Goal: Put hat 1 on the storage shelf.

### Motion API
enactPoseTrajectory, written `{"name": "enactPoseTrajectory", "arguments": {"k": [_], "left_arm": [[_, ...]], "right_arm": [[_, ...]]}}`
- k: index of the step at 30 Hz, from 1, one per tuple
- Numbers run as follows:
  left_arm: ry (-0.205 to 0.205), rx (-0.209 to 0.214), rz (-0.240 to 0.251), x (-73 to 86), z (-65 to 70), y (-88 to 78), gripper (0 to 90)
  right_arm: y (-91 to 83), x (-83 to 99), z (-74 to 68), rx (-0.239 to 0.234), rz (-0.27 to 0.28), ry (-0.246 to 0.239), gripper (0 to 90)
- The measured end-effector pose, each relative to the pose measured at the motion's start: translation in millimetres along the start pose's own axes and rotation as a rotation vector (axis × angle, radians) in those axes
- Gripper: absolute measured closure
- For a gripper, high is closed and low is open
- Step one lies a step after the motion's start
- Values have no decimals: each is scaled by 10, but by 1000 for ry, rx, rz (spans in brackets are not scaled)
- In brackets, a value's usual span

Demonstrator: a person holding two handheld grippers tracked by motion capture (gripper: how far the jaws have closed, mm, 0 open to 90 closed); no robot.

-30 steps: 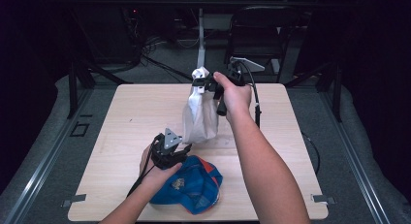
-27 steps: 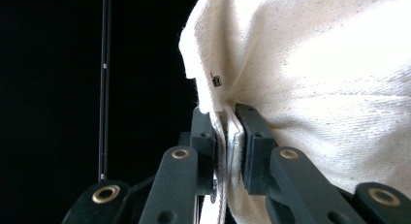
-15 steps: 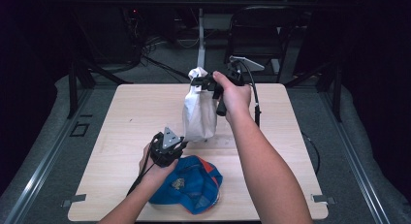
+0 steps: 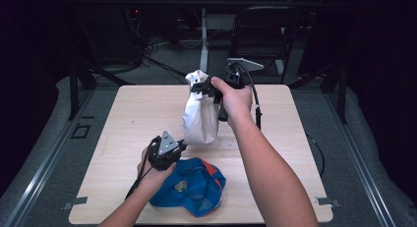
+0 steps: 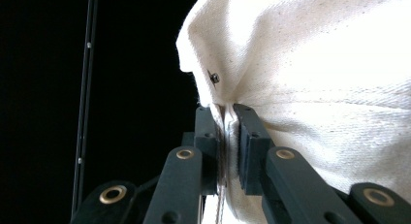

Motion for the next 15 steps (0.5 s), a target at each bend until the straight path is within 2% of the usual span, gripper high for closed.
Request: {"name": "enactPoseTrajectory", "arguments": {"k": [8, 9, 10, 11, 15], "left_arm": [[-20, 28, 44, 19, -41, -30, 844], [-42, 42, 65, 5, -57, -30, 847], [-42, 42, 65, 5, -57, -30, 848], [-59, 56, 77, -6, -66, -36, 849], [-65, 65, 80, 14, -72, -38, 848]], "right_arm": [[6, 51, -14, -4, -27, -29, 823], [5, 55, -43, -17, -26, -25, 823], [0, 60, -57, -21, -29, -28, 823], [-5, 60, -74, -24, -26, -30, 823], [-6, 62, -93, -19, -26, -41, 823]]}}
Point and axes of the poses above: each handheld gripper's, and its own axes: y roughly forward along the jaws, x roughly out of its underside, z roughly to its right, the point moved 8 cm from there along y, roughly forward along the jaws, and after that the axes turned 8 degrees about x, right-handed, at the moved point
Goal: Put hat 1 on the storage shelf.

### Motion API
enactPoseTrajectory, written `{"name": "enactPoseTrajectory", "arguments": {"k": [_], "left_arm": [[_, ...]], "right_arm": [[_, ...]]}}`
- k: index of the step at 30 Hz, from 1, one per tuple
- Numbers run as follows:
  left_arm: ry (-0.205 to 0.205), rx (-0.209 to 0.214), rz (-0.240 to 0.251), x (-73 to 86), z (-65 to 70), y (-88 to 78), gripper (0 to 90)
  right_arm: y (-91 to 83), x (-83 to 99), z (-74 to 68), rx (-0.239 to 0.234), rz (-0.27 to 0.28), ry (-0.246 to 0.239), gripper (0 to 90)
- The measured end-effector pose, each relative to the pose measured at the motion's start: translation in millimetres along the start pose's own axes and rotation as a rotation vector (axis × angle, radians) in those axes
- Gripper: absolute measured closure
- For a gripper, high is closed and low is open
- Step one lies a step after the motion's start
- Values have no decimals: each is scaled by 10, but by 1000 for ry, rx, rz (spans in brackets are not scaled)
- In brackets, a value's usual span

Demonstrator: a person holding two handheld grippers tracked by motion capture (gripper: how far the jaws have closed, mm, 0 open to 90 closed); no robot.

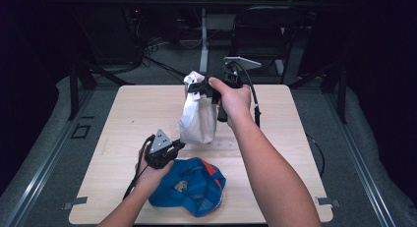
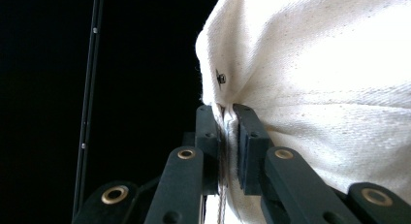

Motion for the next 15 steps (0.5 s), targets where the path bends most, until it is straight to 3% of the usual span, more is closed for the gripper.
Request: {"name": "enactPoseTrajectory", "arguments": {"k": [9, 12, 14, 15], "left_arm": [[-48, -45, 19, 104, -9, -35, 847], [-81, -53, 43, 129, -11, -29, 845], [-135, -56, 62, 171, -15, -20, 843], [-135, -56, 62, 171, -15, -20, 842]], "right_arm": [[74, 25, 21, -1, -12, 10, 821], [75, 28, 23, 3, -14, 7, 821], [85, 35, 45, 23, -19, 6, 821], [85, 35, 45, 23, -19, 6, 821]]}}
Point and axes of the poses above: each handheld gripper's, and its own axes: y roughly forward along the jaws, x roughly out of its underside, z roughly to its right, the point moved 8 cm from there along y, roughly forward along the jaws, and after that the axes turned 8 degrees about x, right-handed, at the moved point
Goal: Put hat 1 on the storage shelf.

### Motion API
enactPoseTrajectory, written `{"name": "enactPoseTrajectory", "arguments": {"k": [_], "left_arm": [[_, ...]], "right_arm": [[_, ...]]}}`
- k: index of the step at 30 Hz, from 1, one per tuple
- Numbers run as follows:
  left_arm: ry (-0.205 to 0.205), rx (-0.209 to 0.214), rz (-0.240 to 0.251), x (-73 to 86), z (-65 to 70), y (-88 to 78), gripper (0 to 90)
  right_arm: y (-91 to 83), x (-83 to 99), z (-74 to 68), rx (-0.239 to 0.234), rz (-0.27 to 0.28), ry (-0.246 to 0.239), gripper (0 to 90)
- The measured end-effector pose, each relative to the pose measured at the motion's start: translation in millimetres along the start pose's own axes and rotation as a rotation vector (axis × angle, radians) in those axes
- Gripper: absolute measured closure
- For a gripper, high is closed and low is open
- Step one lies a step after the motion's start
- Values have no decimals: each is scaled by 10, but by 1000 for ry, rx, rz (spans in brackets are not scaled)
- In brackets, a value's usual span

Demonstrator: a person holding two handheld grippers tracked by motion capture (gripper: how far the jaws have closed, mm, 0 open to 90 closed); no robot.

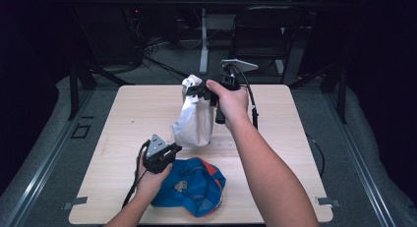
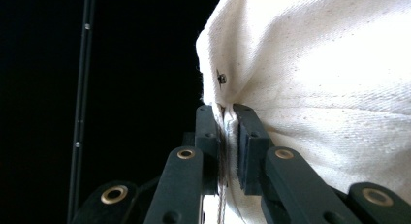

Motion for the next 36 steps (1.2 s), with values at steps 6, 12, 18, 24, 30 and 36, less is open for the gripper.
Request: {"name": "enactPoseTrajectory", "arguments": {"k": [6, 12, 18, 24, 30, 36], "left_arm": [[-147, 29, 76, 80, -48, -6, 836], [-205, 77, 114, 130, -56, 9, 836], [-195, 54, 82, 172, -82, 19, 839], [-197, 36, 39, 285, -97, 75, 840], [-186, 29, 20, 273, -88, 69, 808], [-196, 37, 16, 223, -76, -46, 620]], "right_arm": [[29, 29, 84, 35, -21, -15, 821], [66, 41, 150, 57, -23, -4, 821], [104, 52, 220, 86, -25, -8, 820], [188, 91, 338, 129, -38, -20, 819], [186, 79, 395, 120, -32, -5, 818], [98, 62, 437, 129, -9, -26, 726]]}}
Point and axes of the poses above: each handheld gripper's, and its own axes: y roughly forward along the jaws, x roughly out of its underside, z roughly to its right, the point moved 8 cm from there along y, roughly forward along the jaws, and after that the axes turned 8 degrees about x, right-handed, at the moved point
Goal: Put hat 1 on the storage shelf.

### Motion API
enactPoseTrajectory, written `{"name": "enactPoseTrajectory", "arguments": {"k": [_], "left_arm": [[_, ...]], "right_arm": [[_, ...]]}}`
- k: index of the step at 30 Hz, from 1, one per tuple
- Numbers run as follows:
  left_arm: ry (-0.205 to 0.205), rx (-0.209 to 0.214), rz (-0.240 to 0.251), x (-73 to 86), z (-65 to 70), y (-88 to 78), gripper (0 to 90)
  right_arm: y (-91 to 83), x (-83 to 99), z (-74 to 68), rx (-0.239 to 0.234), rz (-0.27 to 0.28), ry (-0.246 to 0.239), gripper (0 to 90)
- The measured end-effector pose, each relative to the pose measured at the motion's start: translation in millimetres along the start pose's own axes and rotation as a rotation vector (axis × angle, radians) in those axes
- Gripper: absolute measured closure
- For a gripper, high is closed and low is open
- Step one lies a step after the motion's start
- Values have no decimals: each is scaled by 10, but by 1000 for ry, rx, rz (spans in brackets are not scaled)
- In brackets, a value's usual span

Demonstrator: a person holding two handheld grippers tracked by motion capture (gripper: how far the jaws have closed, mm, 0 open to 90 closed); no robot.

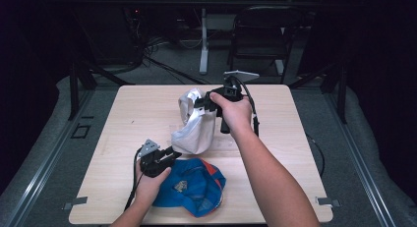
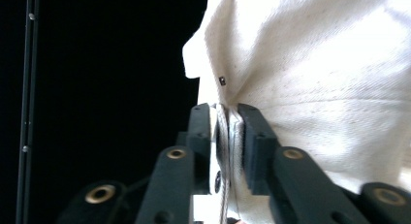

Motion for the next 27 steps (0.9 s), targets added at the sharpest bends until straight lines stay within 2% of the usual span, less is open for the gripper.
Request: {"name": "enactPoseTrajectory", "arguments": {"k": [3, 4, 6, 7, 8, 9, 10, 11, 12, 14, 15, 16, 22, 23, 27], "left_arm": [[16, 4, 6, -26, 25, -64, 576], [33, -3, 0, -38, 32, -141, 559], [36, -6, -9, -42, 32, -198, 557], [41, -9, -9, -51, 29, -255, 557], [44, -12, -30, -49, 17, -345, 553], [44, -12, -30, -49, 17, -345, 553], [40, -17, -26, -51, 0, -411, 553], [40, -17, -26, -51, 0, -411, 553], [33, -20, -29, -43, -27, -484, 553], [28, -29, -27, -31, -69, -543, 553], [28, -29, -27, -31, -69, -543, 553], [13, -37, -36, -4, -115, -599, 553], [-17, -56, -26, 51, -238, -698, 554], [-8, -57, -27, 58, -258, -709, 555], [13, -71, -22, 84, -322, -743, 556]], "right_arm": [[-36, 9, -5, -14, 10, -8, 679], [-102, 34, 14, 0, 17, -38, 658], [-133, 42, 17, 8, 20, -41, 652], [-190, 58, 32, 17, 31, -57, 644], [-290, 88, 81, 31, 53, -84, 624], [-290, 88, 81, 31, 53, -84, 624], [-385, 121, 163, 47, 78, -95, 617], [-385, 121, 163, 47, 78, -95, 617], [-460, 164, 271, 66, 104, -106, 595], [-513, 219, 394, 93, 124, -125, 581], [-513, 219, 394, 93, 124, -125, 581], [-567, 287, 524, 107, 137, -133, 583], [-650, 508, 794, 119, 142, -183, 584], [-654, 535, 849, 136, 160, -195, 575], [-662, 693, 1002, 142, 167, -234, 578]]}}
Point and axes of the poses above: each handheld gripper's, and its own axes: y roughly forward along the jaws, x roughly out of its underside, z roughly to its right, the point moved 8 cm from there along y, roughly forward along the jaws, and after that the axes turned 8 degrees about x, right-handed, at the moved point
